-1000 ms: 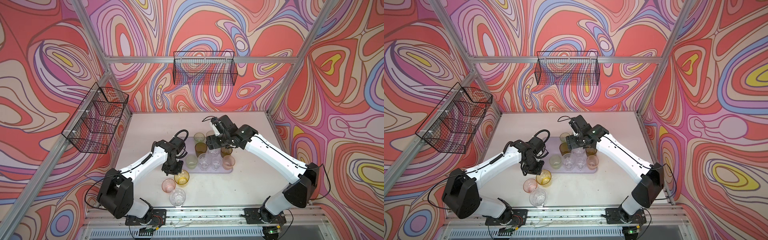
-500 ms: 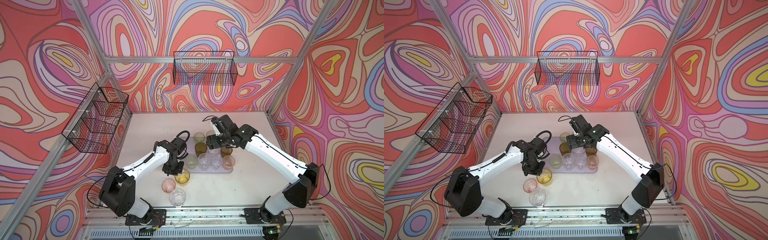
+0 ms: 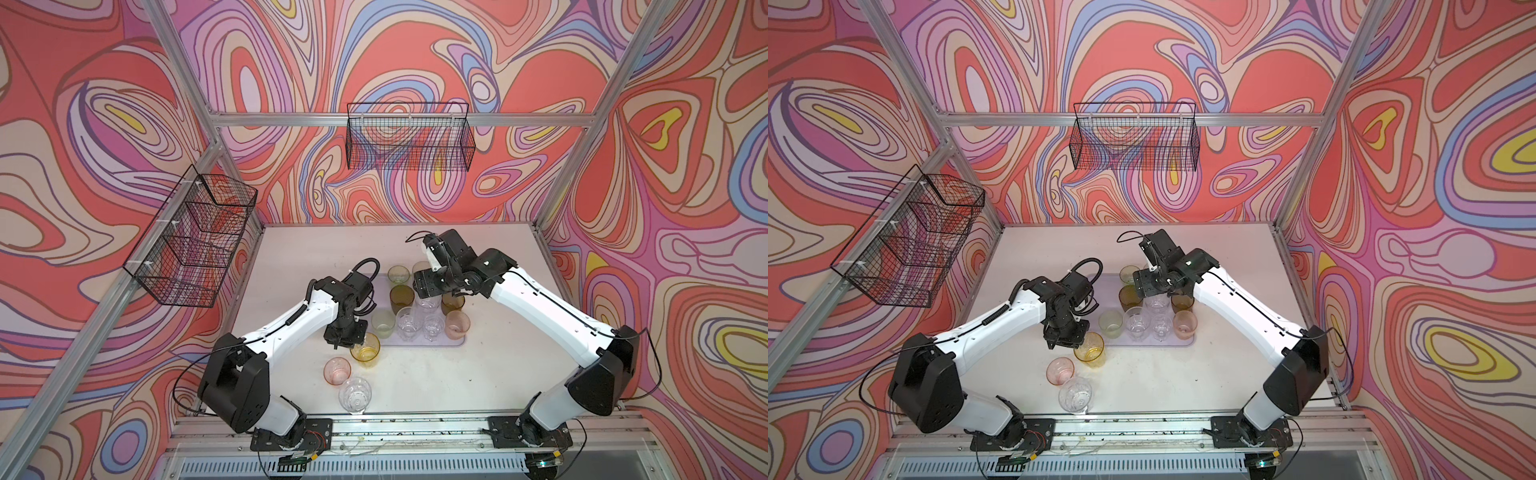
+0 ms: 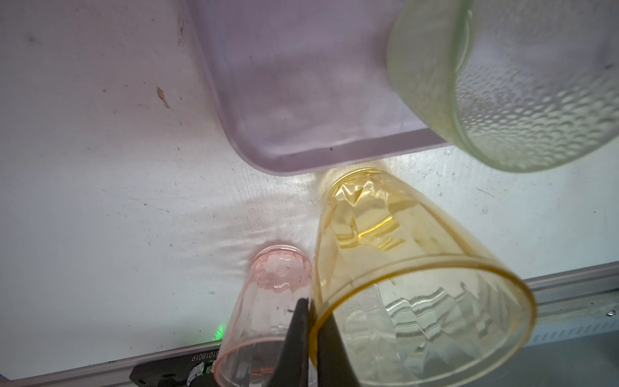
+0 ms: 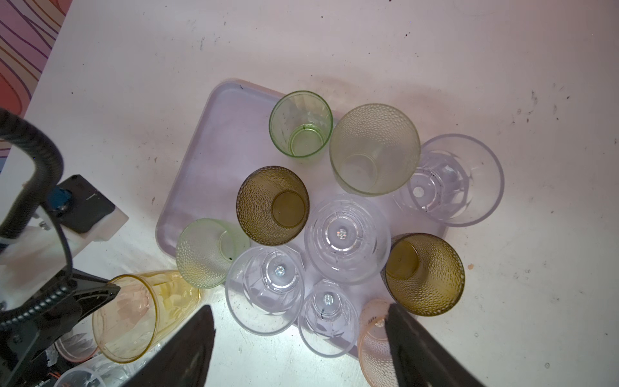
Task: Place the glasses into the tray
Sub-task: Pick up the glass from the bottom-center of the table.
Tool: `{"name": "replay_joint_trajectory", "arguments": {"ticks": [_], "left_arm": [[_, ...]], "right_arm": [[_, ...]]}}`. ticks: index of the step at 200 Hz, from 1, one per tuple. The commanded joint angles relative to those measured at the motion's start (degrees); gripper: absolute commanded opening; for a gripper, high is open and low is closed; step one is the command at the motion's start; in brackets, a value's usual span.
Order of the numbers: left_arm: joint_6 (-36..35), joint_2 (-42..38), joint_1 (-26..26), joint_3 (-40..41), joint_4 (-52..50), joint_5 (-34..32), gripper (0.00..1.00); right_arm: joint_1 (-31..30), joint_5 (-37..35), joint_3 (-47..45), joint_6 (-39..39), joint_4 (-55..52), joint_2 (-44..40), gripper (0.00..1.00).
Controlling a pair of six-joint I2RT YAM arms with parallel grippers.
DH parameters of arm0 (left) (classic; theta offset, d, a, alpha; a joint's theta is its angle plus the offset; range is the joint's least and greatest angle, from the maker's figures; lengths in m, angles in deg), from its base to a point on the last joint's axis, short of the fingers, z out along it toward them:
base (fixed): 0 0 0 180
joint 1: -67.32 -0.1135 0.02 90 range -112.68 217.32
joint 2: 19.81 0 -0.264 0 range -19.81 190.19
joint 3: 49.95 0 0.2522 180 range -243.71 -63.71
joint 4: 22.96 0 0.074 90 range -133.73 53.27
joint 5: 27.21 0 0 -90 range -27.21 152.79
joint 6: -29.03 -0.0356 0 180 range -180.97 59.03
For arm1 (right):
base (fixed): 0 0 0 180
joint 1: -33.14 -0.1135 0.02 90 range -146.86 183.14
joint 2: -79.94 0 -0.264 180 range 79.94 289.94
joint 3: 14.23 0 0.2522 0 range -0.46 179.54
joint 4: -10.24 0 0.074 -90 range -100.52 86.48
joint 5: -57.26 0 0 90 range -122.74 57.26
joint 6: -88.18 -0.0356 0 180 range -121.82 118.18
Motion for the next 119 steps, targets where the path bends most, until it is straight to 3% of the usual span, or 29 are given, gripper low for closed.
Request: {"name": "replay_joint_trajectory", "arguments": {"ticks": [1,119], "left_arm": [[-0.92,-0.74,0.40,-2.86,-4.62,-0.85,0.03],[-2.32,-0.31,0.32,-16.15,-16.12,-3.13,0.01]], "right_arm": [[0.46,-0.05,-0.01,0.48,-0.09,-1.41,0.84],[0.59,-0.23,-0.72,0.28,-0.08,-2.63,0.84]]}}
